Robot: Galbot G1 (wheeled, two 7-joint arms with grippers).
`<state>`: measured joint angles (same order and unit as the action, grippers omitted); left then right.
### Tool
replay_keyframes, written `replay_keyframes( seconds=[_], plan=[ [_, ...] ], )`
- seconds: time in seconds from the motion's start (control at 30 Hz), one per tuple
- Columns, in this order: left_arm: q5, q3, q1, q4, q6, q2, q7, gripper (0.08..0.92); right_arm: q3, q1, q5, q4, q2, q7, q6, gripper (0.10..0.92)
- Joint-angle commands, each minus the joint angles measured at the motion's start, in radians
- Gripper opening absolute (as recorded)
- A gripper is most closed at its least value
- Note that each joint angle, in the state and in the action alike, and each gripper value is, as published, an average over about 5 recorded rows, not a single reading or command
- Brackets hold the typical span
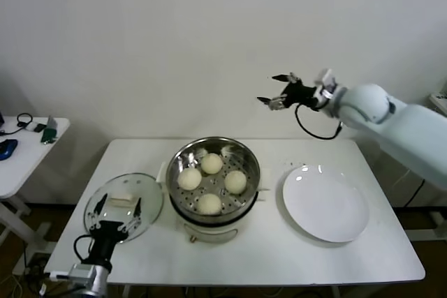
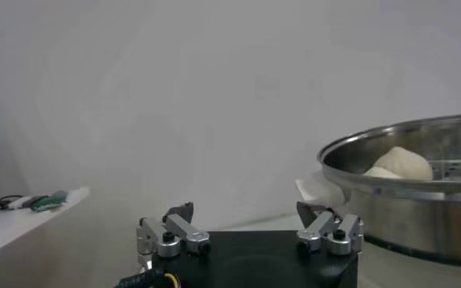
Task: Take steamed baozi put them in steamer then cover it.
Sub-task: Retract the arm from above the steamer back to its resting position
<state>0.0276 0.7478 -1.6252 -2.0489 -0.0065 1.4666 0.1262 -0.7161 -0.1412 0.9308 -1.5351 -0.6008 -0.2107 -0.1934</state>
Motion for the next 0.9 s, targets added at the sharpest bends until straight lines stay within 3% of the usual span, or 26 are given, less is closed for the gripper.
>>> replay_keyframes(
  seconds=[0.03,0.23,0.57,0.7,0.9],
  plan=[
    [0.025,0.002,0.023,0.021,-0.006,-0.041,-0.030,0.823,0.985,1.004,-0.103,-0.146,0.110,0.179,0.099,0.823],
    [0.067,0.009,0.022,0.029,-0.015,-0.064,-0.053,0.823,1.347,1.399,-0.200,-0.222,-0.059,0.159,0.184,0.823],
    [0.289,0.027,-0.009,0.053,-0.044,-0.094,-0.103,0.823,1.513,1.691,-0.338,-0.325,-0.397,0.123,0.317,0.823],
    [0.565,0.063,-0.035,0.065,-0.089,-0.145,-0.194,0.823,1.506,1.752,-0.415,-0.316,-0.489,0.130,0.384,0.823],
    [0.950,0.069,-0.020,0.155,-0.119,-0.224,-0.425,0.823,1.410,1.818,-0.465,-0.236,-0.562,0.152,0.513,0.823]
  ],
)
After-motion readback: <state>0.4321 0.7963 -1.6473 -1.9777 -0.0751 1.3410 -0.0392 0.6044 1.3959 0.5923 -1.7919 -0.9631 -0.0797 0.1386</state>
